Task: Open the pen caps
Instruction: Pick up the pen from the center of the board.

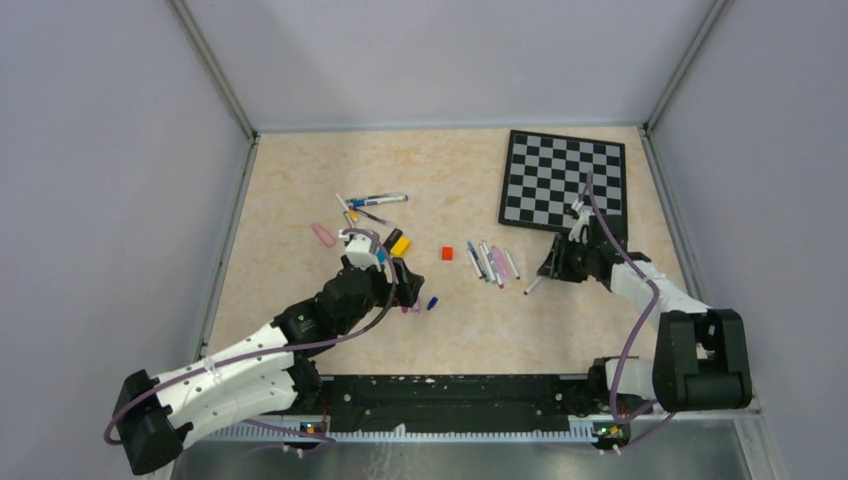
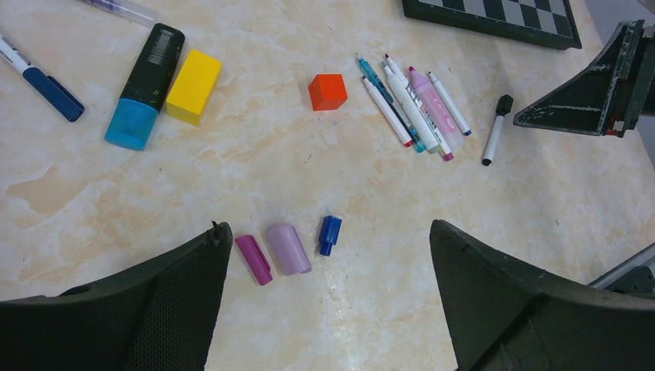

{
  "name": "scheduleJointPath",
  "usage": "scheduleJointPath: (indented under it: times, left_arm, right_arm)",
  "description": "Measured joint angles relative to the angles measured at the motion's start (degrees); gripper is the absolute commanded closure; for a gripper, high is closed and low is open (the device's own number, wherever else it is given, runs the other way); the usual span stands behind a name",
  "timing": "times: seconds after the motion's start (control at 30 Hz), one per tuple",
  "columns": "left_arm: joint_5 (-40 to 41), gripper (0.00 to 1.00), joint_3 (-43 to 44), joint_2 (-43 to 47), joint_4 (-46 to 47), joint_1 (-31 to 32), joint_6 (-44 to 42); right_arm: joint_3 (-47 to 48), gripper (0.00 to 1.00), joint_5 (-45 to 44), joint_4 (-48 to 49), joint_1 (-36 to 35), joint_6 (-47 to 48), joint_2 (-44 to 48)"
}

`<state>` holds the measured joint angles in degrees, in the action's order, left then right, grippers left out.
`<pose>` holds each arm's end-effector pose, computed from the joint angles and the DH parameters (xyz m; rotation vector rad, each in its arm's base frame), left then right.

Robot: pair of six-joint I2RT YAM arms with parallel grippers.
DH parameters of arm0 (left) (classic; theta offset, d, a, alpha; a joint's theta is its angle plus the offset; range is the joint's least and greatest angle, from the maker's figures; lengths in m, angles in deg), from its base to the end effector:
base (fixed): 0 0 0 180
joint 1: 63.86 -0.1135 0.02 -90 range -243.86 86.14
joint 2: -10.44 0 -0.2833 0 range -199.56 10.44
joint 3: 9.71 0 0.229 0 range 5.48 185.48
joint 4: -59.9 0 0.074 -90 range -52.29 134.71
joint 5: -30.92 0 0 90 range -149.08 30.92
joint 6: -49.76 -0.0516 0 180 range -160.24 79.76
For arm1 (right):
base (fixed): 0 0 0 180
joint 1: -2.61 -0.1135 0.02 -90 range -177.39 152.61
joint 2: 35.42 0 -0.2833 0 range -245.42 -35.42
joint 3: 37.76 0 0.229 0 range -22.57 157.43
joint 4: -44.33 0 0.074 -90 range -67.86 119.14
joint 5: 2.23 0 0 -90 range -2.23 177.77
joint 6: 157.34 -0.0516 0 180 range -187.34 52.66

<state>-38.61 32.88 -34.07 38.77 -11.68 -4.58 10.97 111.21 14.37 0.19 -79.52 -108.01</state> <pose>0.1120 -0.1149 0.2565 0.0508 2.0040 -0.6541 0.2152 0.0296 0.1932 0.0439 2.5047 0.6180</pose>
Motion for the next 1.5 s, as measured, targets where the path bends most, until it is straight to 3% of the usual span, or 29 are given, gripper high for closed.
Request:
scheduleJointPath:
  times: [0.33,0.77,0.97,1.5]
  left_arm:
    - [0.0,0.01,0.0,0.0,0.0,0.0,0.2]
    - [0.2,0.01,-1.0,0.7,0.0,0.0,1.0]
    - [0.2,0.01,-1.1,0.9,0.0,0.0,1.5]
    - [0.4,0.01,-1.2,1.4,-0.1,-0.1,1.7]
  right_arm:
    - [0.4,0.72,-11.8,1.5,-6.4,-2.1,-3.3]
    - [3.5,0.75,-17.7,-0.1,-9.8,-1.3,-7.1]
    - [3.9,0.81,-20.2,-1.2,-10.1,1.2,-7.1]
    - [10.3,0.81,-24.3,-6.6,-10.2,12.3,-10.9]
